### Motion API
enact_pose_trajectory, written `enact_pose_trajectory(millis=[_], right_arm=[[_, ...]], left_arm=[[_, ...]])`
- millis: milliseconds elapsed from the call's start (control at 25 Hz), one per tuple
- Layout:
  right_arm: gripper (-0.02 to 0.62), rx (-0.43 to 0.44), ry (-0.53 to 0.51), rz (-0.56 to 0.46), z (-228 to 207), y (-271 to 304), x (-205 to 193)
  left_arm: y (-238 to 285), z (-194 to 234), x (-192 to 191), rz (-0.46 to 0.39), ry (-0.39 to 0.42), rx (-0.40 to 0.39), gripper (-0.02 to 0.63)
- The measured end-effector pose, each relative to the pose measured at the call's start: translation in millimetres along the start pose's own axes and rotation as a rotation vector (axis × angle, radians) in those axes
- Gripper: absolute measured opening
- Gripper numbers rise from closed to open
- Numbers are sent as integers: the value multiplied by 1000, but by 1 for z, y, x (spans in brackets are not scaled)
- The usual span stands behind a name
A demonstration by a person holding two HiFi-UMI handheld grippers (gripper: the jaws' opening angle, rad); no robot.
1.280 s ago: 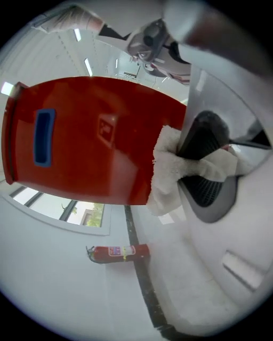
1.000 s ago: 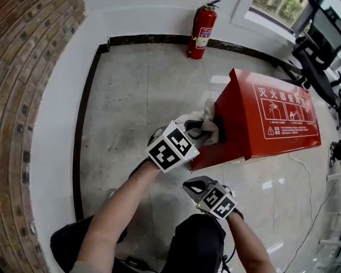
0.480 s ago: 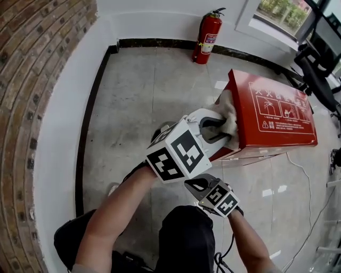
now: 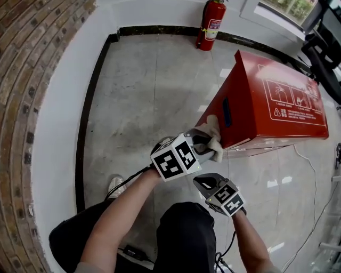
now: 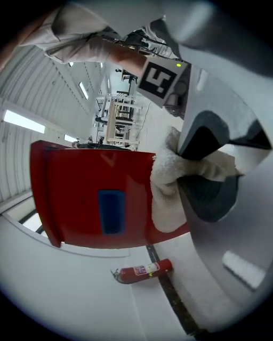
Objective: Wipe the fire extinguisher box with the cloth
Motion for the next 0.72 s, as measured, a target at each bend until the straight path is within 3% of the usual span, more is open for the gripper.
enact_pose_trajectory(millis=[160, 480, 720], right_arm=[[25, -39, 51, -14, -9, -6, -17], [25, -106, 166, -56, -10, -19, -50], [25, -190, 258, -115, -20, -29, -58]], left_arm=[[42, -21, -48, 131, 1, -78, 92], [95, -36, -123, 251, -103, -133, 92], [121, -36, -154, 348, -95, -206, 95]])
Point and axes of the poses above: the fingertips, and each gripper's own axes: y forward along the fingers, z to its left, x out of its top, the point moved 10 cm from there along -y, backward along the fingers, and after that the axes turned 15 degrees about y, right-handed, at the moved point
